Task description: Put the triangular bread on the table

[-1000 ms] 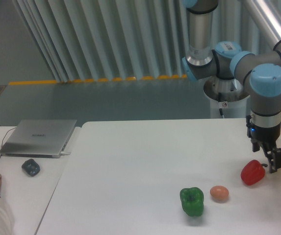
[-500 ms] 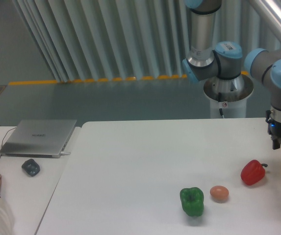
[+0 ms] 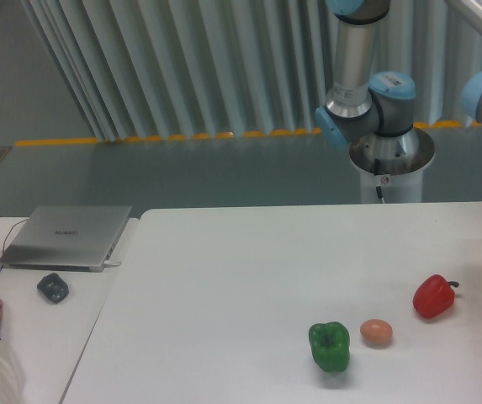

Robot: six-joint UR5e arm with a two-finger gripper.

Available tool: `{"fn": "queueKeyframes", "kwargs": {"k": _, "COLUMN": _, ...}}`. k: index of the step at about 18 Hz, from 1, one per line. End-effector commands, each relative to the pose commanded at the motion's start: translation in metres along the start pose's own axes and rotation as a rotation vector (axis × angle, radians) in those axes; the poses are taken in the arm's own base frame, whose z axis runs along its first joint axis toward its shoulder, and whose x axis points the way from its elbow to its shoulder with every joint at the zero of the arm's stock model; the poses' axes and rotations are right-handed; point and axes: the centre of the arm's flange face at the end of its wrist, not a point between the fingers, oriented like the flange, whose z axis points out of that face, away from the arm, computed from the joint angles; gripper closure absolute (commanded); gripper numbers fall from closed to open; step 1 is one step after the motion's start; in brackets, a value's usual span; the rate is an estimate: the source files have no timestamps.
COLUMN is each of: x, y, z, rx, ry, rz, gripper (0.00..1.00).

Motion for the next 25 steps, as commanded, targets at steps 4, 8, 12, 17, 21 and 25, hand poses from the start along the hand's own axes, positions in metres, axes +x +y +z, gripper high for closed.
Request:
{"fn": "queueKeyframes", "kwargs": {"k": 4, "x": -0.014, "y": 0.015, "z": 0.004, "rx": 0.092, "ry": 0.023, "rz": -0.105, "gripper": 0.0}}
{"fn": "queueKeyframes", "kwargs": {"k": 8, "x": -0.019, "y": 0.018, "z": 0.001, "rx": 0.09, "ry": 0.017, "rz": -0.046, "gripper": 0.0}}
{"fn": "queueKeyframes", "kwargs": {"k": 12, "x": -0.028, "y": 0.033, "z": 0.008, "rx": 0.052, "ry": 0.016, "rz": -0.018, "gripper": 0.0}}
{"fn": "queueKeyframes", "kwargs": {"k": 17, "x": -0.031, "y": 0.043, "z": 0.016, "rx": 0.042, "ry": 0.027, "rz": -0.002, "gripper": 0.0}}
{"fn": "queueKeyframes", "kwargs": {"k": 21, "x": -0.031, "y": 0.062, "z": 0.042, "rx": 0.046, "ry": 0.074, "rz": -0.037, "gripper": 0.0}}
{"fn": "queueKeyframes", "kwargs": {"k": 25, "x": -0.039, "y": 0.072, "z": 0.045, "rx": 0.047, "ry": 0.07, "rz": -0.052, "gripper": 0.0}}
